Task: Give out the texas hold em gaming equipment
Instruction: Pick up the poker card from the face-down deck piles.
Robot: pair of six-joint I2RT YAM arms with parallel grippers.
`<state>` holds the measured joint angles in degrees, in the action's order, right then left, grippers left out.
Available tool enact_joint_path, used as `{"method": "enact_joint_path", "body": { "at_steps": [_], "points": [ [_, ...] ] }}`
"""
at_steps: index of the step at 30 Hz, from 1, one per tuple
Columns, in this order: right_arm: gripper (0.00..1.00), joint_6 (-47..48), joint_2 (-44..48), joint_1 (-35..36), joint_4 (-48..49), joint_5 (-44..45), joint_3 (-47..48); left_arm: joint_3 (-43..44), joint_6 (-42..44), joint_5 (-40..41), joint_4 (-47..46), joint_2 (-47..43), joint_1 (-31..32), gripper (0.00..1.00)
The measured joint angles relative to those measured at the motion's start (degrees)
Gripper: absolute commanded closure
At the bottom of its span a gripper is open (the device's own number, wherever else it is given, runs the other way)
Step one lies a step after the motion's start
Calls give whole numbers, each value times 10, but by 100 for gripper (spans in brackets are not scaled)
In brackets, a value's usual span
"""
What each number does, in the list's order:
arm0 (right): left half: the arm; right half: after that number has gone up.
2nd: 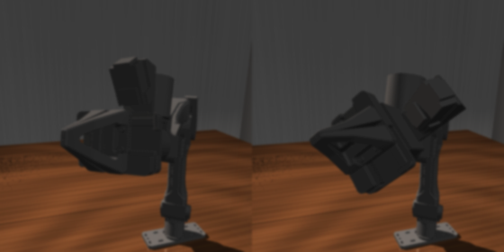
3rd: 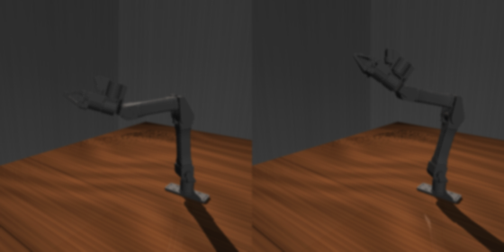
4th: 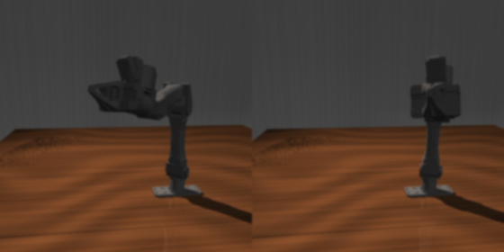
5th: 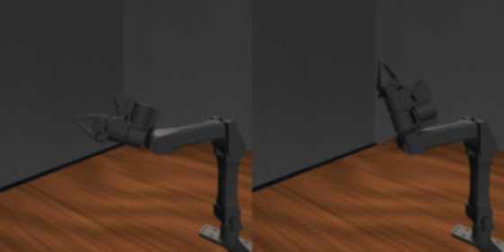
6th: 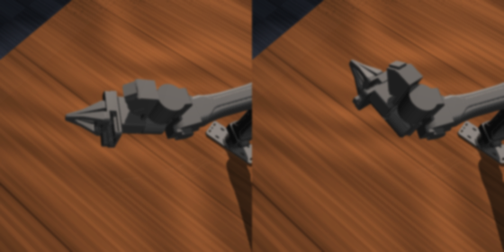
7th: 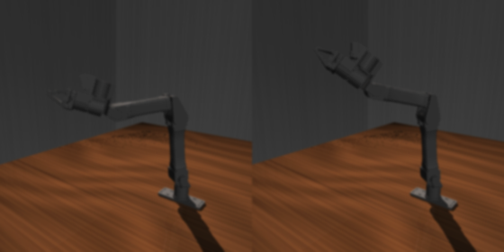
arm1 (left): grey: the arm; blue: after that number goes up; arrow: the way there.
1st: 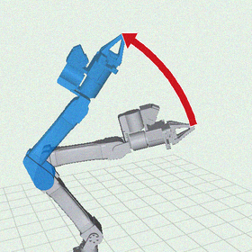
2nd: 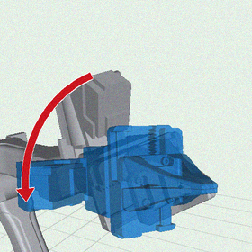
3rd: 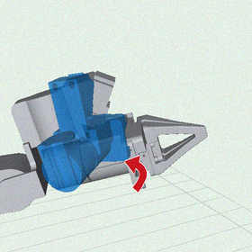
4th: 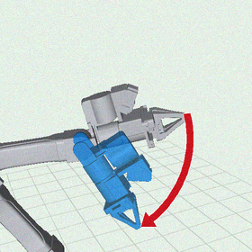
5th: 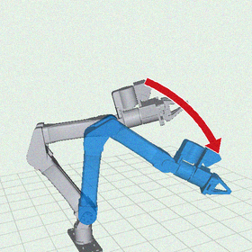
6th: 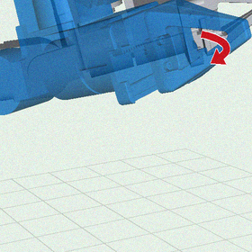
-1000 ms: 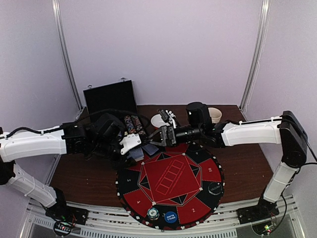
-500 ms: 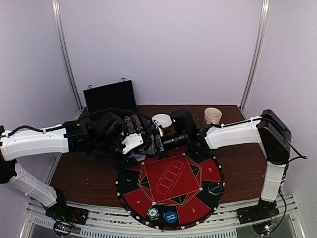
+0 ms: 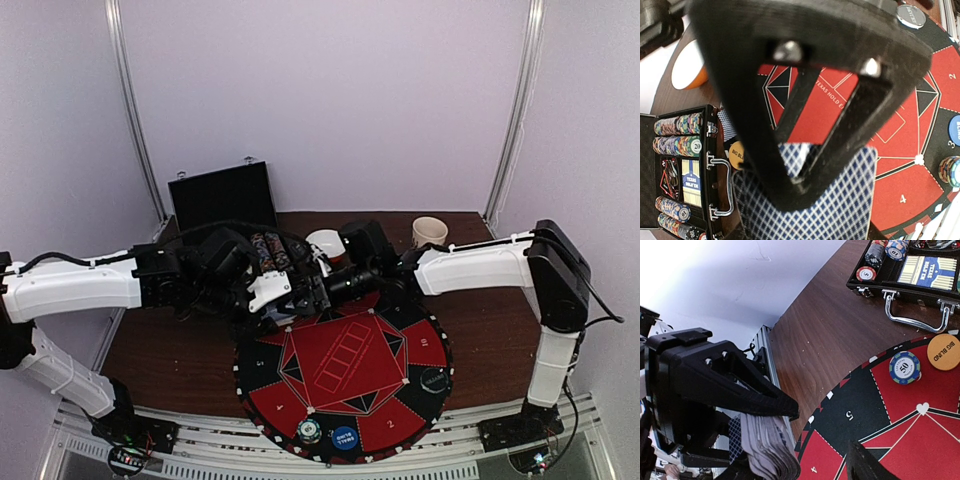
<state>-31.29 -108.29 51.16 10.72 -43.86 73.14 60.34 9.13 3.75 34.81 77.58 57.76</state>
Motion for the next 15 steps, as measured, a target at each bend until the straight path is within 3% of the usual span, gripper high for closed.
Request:
{"method": "enact_joint_path", "body": {
  "at_steps": [7, 10, 14, 15],
  "points": [
    [65, 23, 19, 0, -43, 15, 8, -7, 0, 3, -5, 0, 0, 49],
    [76, 30, 23, 0, -56, 16, 9, -10, 0, 5, -4, 0, 0, 49],
    [99, 34, 28, 0, -68, 17, 12, -13, 0, 9, -4, 0, 0, 49],
    [100, 37, 30, 0, -72, 17, 14, -14, 0, 11, -4, 0, 0, 49]
  ]
}}
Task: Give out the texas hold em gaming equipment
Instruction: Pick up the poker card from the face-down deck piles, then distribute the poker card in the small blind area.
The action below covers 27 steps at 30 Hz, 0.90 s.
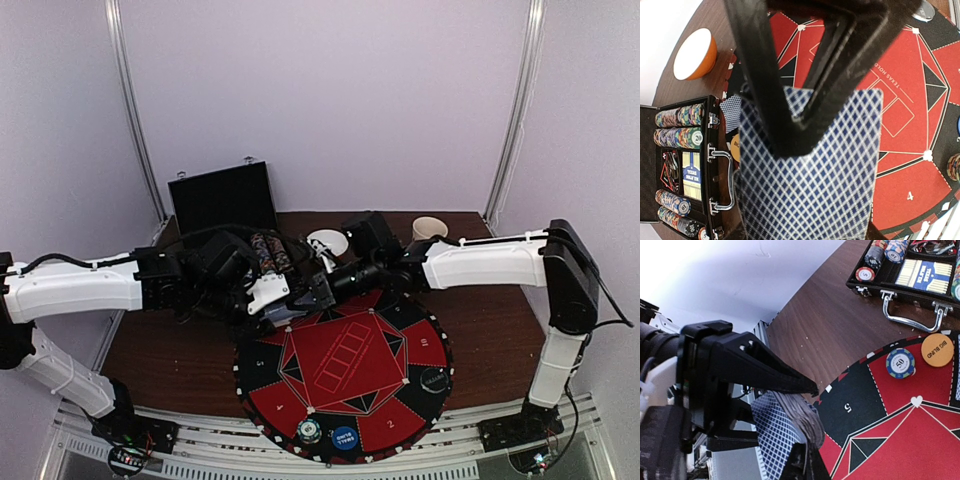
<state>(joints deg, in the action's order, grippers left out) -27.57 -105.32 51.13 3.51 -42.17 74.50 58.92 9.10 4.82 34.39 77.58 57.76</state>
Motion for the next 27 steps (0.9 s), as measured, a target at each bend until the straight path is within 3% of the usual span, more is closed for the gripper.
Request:
{"method": "enact_joint_path", "body": {
  "at_steps": [7, 14, 21, 27],
  "points": [
    [100, 16, 15, 0, -42, 15, 11, -5, 0, 6, -1, 0, 0, 49],
    [100, 76, 69, -28, -153, 45, 29, -13, 0, 8, -1, 0, 0, 49],
    [100, 263, 202, -83, -356, 80, 44, -16, -1, 10, -2, 0, 0, 49],
    [100, 446, 325, -53, -460, 53, -75, -21, -5, 14, -5, 0, 0, 49]
  ]
}}
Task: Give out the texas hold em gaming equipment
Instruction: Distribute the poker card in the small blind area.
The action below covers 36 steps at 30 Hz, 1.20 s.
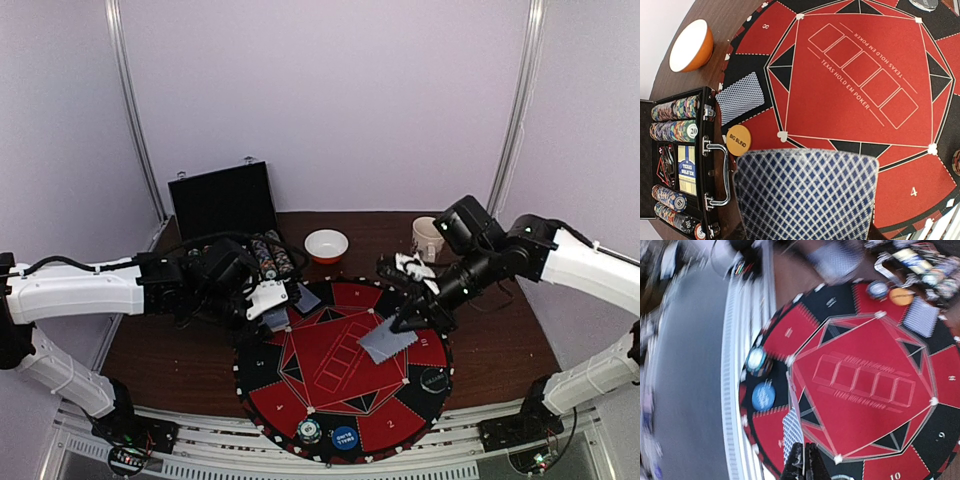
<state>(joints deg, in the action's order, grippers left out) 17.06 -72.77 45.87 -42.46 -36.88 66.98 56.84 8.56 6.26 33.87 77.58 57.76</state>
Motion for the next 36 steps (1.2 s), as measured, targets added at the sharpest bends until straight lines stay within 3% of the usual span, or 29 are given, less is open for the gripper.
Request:
{"method": "enact_joint_path", "body": {
  "at_steps": [5, 13, 24, 36],
  "points": [
    [100, 138, 28, 79, -73, 3, -61, -2, -2, 2, 0, 0, 0, 49],
    [100, 290, -162, 213, -167, -2, -36, -2, -5, 3, -4, 0, 0, 49],
    [100, 378, -276, 241, -155, 47, 9, -10, -6, 4, -4, -3, 0, 49],
    [100, 380, -323, 248, -102, 115, 23, -14, -9, 7, -4, -12, 0, 49]
  ]
}}
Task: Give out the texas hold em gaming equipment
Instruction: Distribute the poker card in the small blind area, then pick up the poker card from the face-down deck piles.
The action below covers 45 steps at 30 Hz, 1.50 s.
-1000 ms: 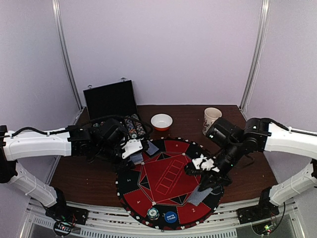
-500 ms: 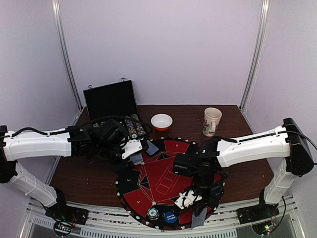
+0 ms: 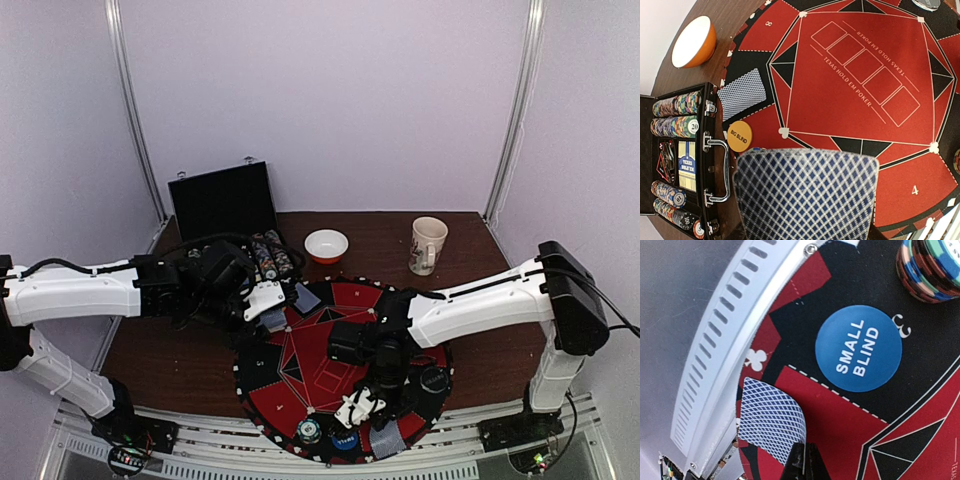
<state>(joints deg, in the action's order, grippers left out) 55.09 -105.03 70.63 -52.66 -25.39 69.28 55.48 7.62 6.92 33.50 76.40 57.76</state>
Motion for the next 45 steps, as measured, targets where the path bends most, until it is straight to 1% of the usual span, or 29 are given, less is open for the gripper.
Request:
{"method": "enact_joint_path", "body": {
  "at_steps": [8, 15, 18, 20, 23, 24, 25, 26, 27, 30, 32, 34, 36, 39, 41, 45],
  "points": [
    [99, -20, -21, 0, 12, 18, 6, 0, 0, 3, 0, 0, 0, 49],
    [70, -57, -26, 0, 26, 36, 6, -4, 0, 4, 0, 0, 0, 49],
    [62, -71, -24, 0, 38, 49, 6, -5, 0, 5, 0, 0, 0, 49],
    [59, -80, -17, 0, 48, 60, 5, -5, 0, 5, 0, 0, 0, 49],
    [50, -95, 14, 0, 65, 76, -1, -5, 0, 6, 0, 0, 0, 49],
    [42, -97, 31, 0, 70, 83, -5, -5, 0, 7, 0, 0, 0, 49],
    [28, -103, 52, 0, 75, 89, -10, -5, 0, 8, 0, 0, 0, 49],
    [4, -111, 72, 0, 81, 94, -14, -5, 0, 8, 0, 0, 0, 49],
    [0, -119, 101, -1, 91, 101, -22, -5, 0, 9, 0, -1, 0, 49],
    [0, -156, 199, -13, 142, 116, -53, -5, 0, 10, 0, -2, 0, 49],
    [0, -205, 270, -36, 204, 123, -79, -5, 0, 11, 0, -4, 0, 49],
    [0, -283, 331, -79, 288, 127, -108, -5, 0, 11, 0, -6, 0, 49],
    [0, -370, 364, -132, 368, 119, -128, -5, 0, 11, 0, -8, 0, 49],
    [0, -501, 355, -201, 459, 95, -133, -5, 1, 11, 0, -9, 0, 49],
    [0, -586, 318, -235, 503, 68, -123, -4, 3, 10, 0, -9, 0, 49],
    [0, -734, 226, -262, 592, 6, -112, -4, 5, 10, 0, -9, 0, 49]
  ]
}}
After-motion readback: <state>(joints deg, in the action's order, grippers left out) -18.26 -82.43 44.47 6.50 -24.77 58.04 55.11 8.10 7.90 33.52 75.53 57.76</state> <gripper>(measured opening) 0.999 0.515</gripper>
